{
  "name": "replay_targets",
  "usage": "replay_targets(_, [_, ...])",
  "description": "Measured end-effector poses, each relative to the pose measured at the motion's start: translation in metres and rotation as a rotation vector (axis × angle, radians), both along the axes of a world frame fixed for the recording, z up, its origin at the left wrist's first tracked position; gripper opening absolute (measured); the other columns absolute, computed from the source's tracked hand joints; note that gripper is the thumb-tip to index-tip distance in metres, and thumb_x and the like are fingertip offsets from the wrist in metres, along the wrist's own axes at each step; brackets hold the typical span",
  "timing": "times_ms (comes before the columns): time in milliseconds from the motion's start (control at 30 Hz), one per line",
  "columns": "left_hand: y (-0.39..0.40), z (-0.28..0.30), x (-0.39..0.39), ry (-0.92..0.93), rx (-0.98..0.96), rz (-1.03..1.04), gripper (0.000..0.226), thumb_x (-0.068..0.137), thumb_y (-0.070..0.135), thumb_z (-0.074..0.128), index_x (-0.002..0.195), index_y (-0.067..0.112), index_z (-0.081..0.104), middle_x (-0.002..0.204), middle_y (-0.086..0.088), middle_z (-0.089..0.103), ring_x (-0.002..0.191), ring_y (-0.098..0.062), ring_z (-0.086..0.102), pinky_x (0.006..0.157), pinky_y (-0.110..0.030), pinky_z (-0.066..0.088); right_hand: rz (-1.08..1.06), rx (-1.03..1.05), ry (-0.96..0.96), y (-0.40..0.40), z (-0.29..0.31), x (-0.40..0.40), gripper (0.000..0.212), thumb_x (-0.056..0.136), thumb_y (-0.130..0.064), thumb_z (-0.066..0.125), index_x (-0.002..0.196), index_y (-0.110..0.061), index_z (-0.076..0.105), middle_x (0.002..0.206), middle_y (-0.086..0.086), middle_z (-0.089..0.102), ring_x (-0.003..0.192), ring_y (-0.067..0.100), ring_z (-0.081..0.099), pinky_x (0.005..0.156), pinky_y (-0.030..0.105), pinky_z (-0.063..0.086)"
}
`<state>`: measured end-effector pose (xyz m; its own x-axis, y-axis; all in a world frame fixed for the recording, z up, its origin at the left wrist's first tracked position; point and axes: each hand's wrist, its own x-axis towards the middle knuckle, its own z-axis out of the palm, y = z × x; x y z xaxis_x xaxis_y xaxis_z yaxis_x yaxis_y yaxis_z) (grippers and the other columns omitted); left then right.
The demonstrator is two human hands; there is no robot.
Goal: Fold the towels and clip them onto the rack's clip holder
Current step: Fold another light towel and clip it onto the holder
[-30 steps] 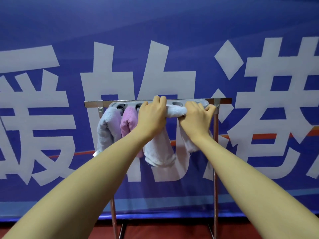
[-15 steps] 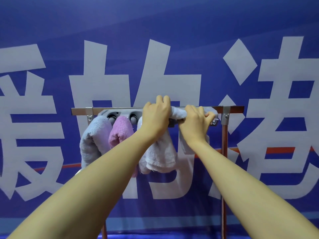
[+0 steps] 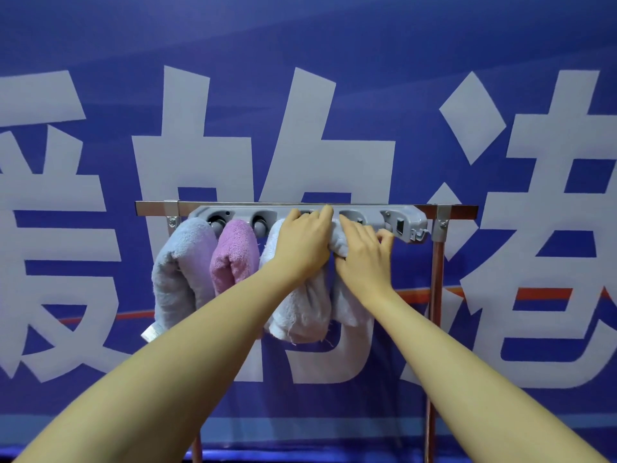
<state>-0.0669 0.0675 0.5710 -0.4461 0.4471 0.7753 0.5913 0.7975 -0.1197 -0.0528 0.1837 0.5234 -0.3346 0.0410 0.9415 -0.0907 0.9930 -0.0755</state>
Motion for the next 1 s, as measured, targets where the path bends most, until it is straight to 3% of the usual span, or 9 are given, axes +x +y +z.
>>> replay_targets(133, [-0.006,-0.007,0.005,-0.075,0.007,0.039,0.030,0.075,0.006,0.053,0.105,0.003,0.048,0.087,-0.010,0.066,0.078,-0.033,0.059,0.072,-0.029,0.023,0.089,-0.079,-0.096,-0.001,-0.004,0.007,0.046,0.073,-0.008,0.040,0.113,-0.006,0.062,0.085,0.006,0.070,0.079,0.025,0.062,0.073,0.027,0.021])
replay_targets(300, [-0.020,-0.030,0.004,0.070,-0.120,0.025,0.016,0.059,0.021,0.059,0.061,0.008,0.050,0.045,-0.005,0.053,0.045,-0.026,0.052,0.073,-0.031,0.025,0.118,-0.222,-0.275,0.002,-0.018,0.018,0.021,0.089,-0.010,0.043,0.102,-0.018,0.058,0.080,0.000,0.066,0.075,0.020,0.052,0.074,0.028,0.019])
replay_targets(400, [-0.032,-0.034,0.006,-0.002,-0.256,-0.001,0.031,0.075,0.039,0.039,0.074,0.011,0.053,0.068,-0.003,0.062,0.079,-0.023,0.057,0.089,-0.033,0.020,0.154,-0.289,-0.343,0.001,-0.022,0.024,0.014,0.093,-0.019,0.041,0.094,-0.017,0.055,0.075,-0.001,0.062,0.071,0.018,0.045,0.082,0.031,0.027])
replay_targets(533, [-0.044,-0.027,0.014,-0.032,-0.357,-0.005,0.057,0.069,0.043,0.011,0.089,0.010,0.053,0.094,-0.004,0.065,0.109,-0.022,0.049,0.098,-0.035,0.013,0.219,-0.348,-0.366,-0.008,-0.029,0.037,0.023,0.091,-0.029,0.049,0.111,-0.018,0.052,0.073,-0.003,0.058,0.068,0.004,0.035,0.093,0.037,0.031])
replay_targets(600, [-0.050,-0.026,0.014,-0.017,-0.390,0.002,0.050,0.072,0.039,0.021,0.085,0.008,0.057,0.093,-0.008,0.065,0.112,-0.027,0.051,0.096,-0.039,0.018,0.232,-0.396,-0.384,-0.011,-0.033,0.041,0.042,0.091,-0.042,0.049,0.126,-0.020,0.044,0.088,-0.001,0.066,0.075,0.002,0.037,0.097,0.038,0.030])
replay_targets(700, [-0.060,-0.029,0.016,0.066,-0.459,0.102,0.024,0.054,0.023,0.066,0.073,0.009,0.067,0.103,-0.011,0.065,0.113,-0.035,0.056,0.094,-0.049,0.037,0.211,-0.409,-0.409,-0.020,-0.039,0.043,0.074,0.082,-0.067,0.043,0.138,-0.023,0.023,0.120,0.000,0.063,0.104,0.012,0.054,0.097,0.035,0.024])
replay_targets(800, [-0.064,-0.031,0.026,0.064,-0.438,0.173,0.025,0.045,0.014,0.075,0.069,0.012,0.071,0.115,-0.016,0.064,0.109,-0.044,0.059,0.084,-0.057,0.046,0.119,-0.467,-0.449,-0.030,-0.040,0.041,0.089,0.078,-0.069,0.050,0.142,-0.018,0.014,0.137,0.002,0.051,0.120,0.018,0.051,0.097,0.037,0.021])
replay_targets(867, [-0.065,-0.032,0.030,0.074,-0.435,0.158,0.015,0.061,0.018,0.060,0.069,0.013,0.072,0.116,-0.016,0.065,0.104,-0.047,0.060,0.079,-0.060,0.047,0.077,-0.526,-0.433,-0.036,-0.040,0.037,0.087,0.078,-0.068,0.050,0.140,-0.015,0.017,0.134,0.003,0.054,0.117,0.020,0.053,0.095,0.038,0.018])
replay_targets(1000, [-0.064,-0.037,0.028,0.025,-0.361,0.166,0.049,0.067,0.017,0.023,0.067,0.014,0.072,0.115,-0.015,0.066,0.094,-0.049,0.062,0.073,-0.064,0.045,0.013,-0.591,-0.338,-0.044,-0.039,0.027,0.055,0.082,-0.036,0.059,0.124,-0.012,0.034,0.112,0.003,0.063,0.102,0.023,0.059,0.084,0.034,0.017])
